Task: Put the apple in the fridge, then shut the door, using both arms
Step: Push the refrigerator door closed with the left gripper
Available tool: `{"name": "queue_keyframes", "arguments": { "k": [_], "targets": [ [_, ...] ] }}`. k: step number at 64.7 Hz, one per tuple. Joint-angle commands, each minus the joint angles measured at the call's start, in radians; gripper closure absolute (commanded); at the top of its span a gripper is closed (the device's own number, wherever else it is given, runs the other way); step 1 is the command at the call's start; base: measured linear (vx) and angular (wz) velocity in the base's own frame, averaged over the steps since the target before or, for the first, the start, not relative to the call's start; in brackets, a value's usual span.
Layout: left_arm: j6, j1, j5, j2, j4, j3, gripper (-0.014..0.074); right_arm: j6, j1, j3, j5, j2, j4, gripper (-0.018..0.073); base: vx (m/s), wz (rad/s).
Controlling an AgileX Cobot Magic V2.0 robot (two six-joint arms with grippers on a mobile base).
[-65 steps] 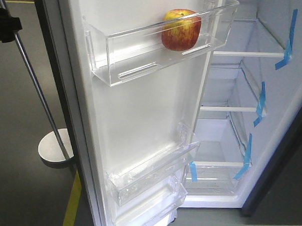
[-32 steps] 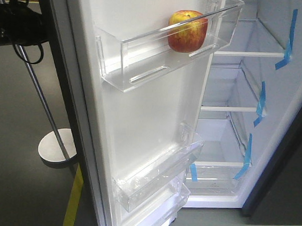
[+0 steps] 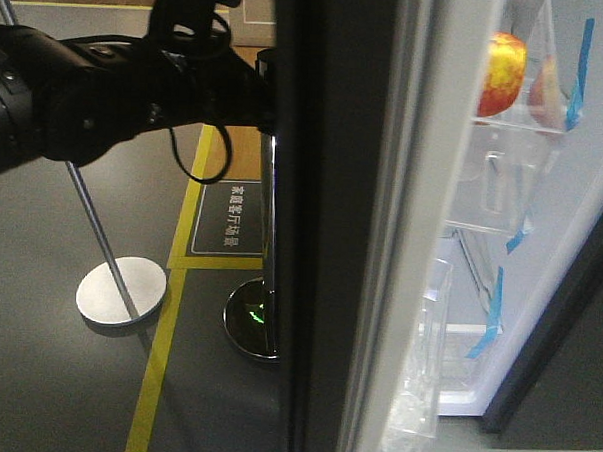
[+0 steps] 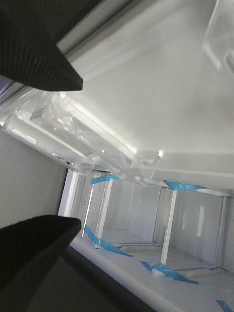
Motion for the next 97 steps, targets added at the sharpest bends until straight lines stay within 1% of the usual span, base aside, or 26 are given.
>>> {"name": "queue_keyframes", "arguments": {
  "k": [1, 10, 15, 20, 25, 31, 37, 45, 50, 56, 61, 66, 75, 82, 88, 93, 97],
  "targets": [
    [-0.001, -0.078, -0.149, -0.025, -0.009, -0.057, 0.0029, -0.003, -0.006, -0.023, -0.062, 0.002, -0.010, 0.0052, 0.00, 0.00],
    [-0.001, -0.158, -0.142, 0.064, -0.009, -0.181, 0.0029, -0.003, -0.006, -0.023, -0.062, 0.002, -0.010, 0.0052, 0.00, 0.00],
    [-0.001, -0.183, -0.111, 0.129, -0.009, -0.273, 0.0029, -0.003, -0.006, -0.023, -0.062, 0.002, -0.010, 0.0052, 0.00, 0.00],
    [-0.005, -0.193, -0.077, 0.186, -0.020, -0.356, 0.0029, -0.003, -0.006, -0.023, -0.062, 0.002, -0.010, 0.0052, 0.00, 0.00],
    [-0.004, -0.193, -0.057, 0.237, -0.051, -0.432, 0.0029, -0.003, -0.006, -0.023, -0.062, 0.002, -0.010, 0.0052, 0.00, 0.00],
    [-0.004, -0.193, -0.038, 0.269, -0.067, -0.493, 0.0029, -0.003, -0.006, -0.023, -0.062, 0.002, -0.010, 0.0052, 0.00, 0.00],
    [-0.002, -0.188, -0.023, 0.269, -0.066, -0.513, 0.0029, -0.003, -0.006, -0.023, -0.062, 0.002, -0.010, 0.0052, 0.00, 0.00],
    [-0.003, -0.161, 0.011, 0.246, -0.070, -0.517, 0.0031, -0.003, -0.006, -0.023, -0.062, 0.002, -0.010, 0.0052, 0.00, 0.00],
    [-0.006, -0.141, 0.062, 0.230, -0.070, -0.517, 0.0038, -0.003, -0.006, -0.023, -0.062, 0.002, -0.010, 0.0052, 0.00, 0.00],
    [-0.020, -0.122, 0.164, 0.211, -0.072, -0.516, 0.0045, -0.003, -0.006, -0.023, -0.062, 0.002, -0.010, 0.0052, 0.00, 0.00],
    [-0.016, -0.111, 0.244, 0.193, -0.063, -0.515, 0.0050, -0.003, -0.006, -0.023, -0.062, 0.002, -0.010, 0.0052, 0.00, 0.00],
    [-0.018, -0.101, 0.294, 0.166, -0.046, -0.500, 0.0057, -0.003, -0.006, -0.023, -0.062, 0.002, -0.010, 0.0052, 0.00, 0.00],
    [-0.019, -0.074, 0.319, 0.073, -0.042, -0.413, 0.0067, -0.003, -0.006, -0.023, -0.062, 0.002, -0.010, 0.0052, 0.00, 0.00],
    [-0.023, -0.047, 0.282, -0.032, -0.045, -0.288, 0.0076, -0.003, -0.006, -0.023, -0.062, 0.002, -0.010, 0.0052, 0.00, 0.00],
    [-0.028, -0.027, 0.257, -0.135, -0.071, -0.155, 0.0083, -0.003, -0.006, -0.023, -0.062, 0.002, -0.010, 0.0052, 0.00, 0.00],
    [-0.027, -0.023, 0.238, -0.214, -0.075, -0.047, 0.0083, -0.003, -0.006, -0.023, -0.062, 0.002, -0.010, 0.0052, 0.00, 0.00],
    [-0.027, -0.023, 0.201, -0.273, -0.067, 0.044, 0.0083, -0.003, -0.006, -0.023, -0.062, 0.002, -0.010, 0.0052, 0.00, 0.00]
  ]
}}
